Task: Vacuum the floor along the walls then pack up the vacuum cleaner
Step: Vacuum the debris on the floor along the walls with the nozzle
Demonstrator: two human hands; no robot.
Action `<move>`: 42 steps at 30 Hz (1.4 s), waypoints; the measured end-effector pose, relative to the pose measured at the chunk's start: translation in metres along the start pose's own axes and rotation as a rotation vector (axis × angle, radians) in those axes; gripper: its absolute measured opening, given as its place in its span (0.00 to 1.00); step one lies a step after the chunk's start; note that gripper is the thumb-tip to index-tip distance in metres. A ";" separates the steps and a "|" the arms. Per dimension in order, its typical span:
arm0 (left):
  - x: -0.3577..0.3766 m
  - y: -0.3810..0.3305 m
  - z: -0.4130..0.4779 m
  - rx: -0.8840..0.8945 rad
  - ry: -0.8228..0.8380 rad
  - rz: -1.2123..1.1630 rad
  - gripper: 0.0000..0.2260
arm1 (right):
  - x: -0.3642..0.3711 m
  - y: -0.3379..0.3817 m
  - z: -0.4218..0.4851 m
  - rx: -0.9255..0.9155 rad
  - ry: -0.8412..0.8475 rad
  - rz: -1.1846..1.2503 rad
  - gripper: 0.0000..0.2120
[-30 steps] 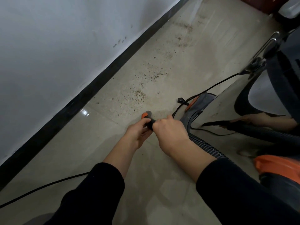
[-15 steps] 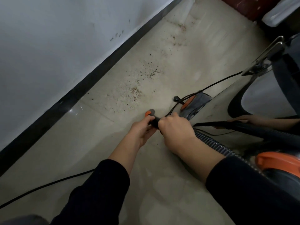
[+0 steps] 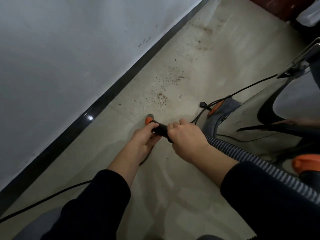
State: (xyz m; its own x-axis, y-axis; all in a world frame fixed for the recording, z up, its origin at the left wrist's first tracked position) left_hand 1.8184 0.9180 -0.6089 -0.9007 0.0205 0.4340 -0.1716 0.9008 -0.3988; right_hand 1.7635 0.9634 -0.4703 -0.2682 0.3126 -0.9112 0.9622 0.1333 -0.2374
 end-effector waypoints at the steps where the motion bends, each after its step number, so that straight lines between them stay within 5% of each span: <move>1: -0.003 -0.001 -0.002 0.002 -0.008 -0.001 0.08 | 0.000 0.003 0.000 -0.004 -0.002 0.001 0.14; 8: -0.030 -0.017 -0.016 0.004 -0.059 0.037 0.01 | -0.004 0.025 0.009 -0.038 -0.035 0.024 0.14; 42: -0.024 -0.038 -0.035 -0.002 -0.137 0.032 0.05 | -0.028 0.024 0.026 -0.134 0.003 0.023 0.13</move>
State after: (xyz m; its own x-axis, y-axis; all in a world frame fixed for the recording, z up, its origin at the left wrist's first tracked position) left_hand 1.8604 0.8986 -0.5765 -0.9517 -0.0097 0.3070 -0.1411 0.9016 -0.4089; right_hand 1.7951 0.9339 -0.4593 -0.2467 0.3197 -0.9149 0.9531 0.2507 -0.1694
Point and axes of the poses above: each hand's wrist, its own z-axis towards the middle knuckle, its own x-axis out of the palm, y = z × x, the point moved 7 cm from there along z, towards the middle knuckle, and after that the axes turned 5 degrees about -x, right-handed, at the moved point
